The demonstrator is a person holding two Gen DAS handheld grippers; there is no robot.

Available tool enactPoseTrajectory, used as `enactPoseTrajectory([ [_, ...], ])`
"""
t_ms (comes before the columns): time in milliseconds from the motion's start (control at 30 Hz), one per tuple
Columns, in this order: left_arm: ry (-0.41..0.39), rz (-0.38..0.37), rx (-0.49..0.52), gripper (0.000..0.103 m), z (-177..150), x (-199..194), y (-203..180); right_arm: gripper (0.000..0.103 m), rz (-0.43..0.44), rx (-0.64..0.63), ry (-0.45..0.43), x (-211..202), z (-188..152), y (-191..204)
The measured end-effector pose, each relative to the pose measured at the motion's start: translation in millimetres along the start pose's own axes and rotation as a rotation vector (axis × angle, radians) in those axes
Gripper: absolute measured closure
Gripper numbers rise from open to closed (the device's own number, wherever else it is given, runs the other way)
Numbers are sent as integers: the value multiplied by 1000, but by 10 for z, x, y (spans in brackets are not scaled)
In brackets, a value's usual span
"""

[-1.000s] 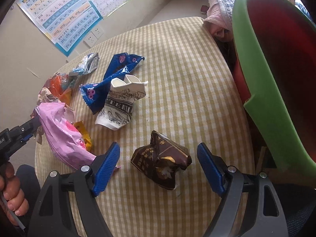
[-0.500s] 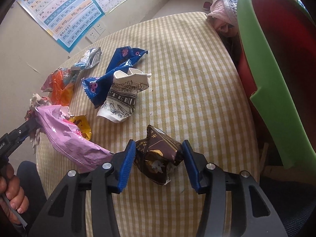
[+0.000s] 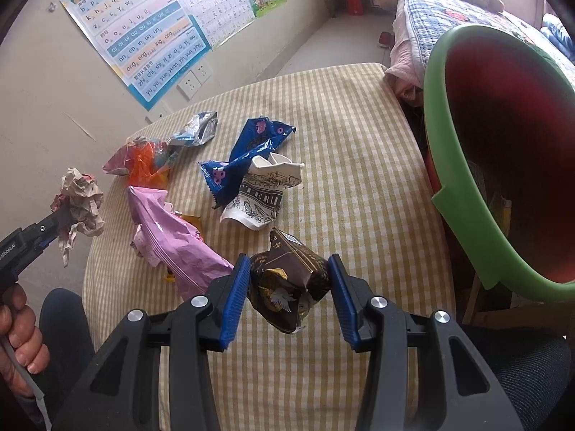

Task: Collect trash
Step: 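Carry the brown paper and chocolate wrapper with both tools over the bucket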

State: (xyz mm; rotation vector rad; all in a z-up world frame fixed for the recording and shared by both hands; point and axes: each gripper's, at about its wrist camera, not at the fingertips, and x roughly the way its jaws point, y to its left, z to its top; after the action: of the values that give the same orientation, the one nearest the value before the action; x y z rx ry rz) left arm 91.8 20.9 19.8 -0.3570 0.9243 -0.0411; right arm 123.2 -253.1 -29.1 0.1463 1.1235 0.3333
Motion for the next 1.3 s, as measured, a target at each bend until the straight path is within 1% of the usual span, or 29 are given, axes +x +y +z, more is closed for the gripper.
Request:
enactPoseTrajectory([
  [267,-20,-46,46,76,-1,-155,-336,59,19,-2,-73,-304,37,38],
  [433,-25,-68,87,76,8,-175,-587,59,19,20,-114,-461,36,-50],
  [600,-15,-96,133,76,29,-125,-856,59,-1,36,-162,-628,69,-169],
  [767,-6,-134,173,76,64,-42,-1143,59,-24,67,-208,-798,117,-364],
  [1033,15,-197,249,76,140,131,-1670,59,-88,136,-280,-1084,148,-836],
  [1167,27,-230,286,76,151,223,-1955,59,-125,161,-304,-1176,152,-1054],
  [1300,45,-262,320,76,150,324,-2213,59,-143,189,-317,-1232,135,-1261],
])
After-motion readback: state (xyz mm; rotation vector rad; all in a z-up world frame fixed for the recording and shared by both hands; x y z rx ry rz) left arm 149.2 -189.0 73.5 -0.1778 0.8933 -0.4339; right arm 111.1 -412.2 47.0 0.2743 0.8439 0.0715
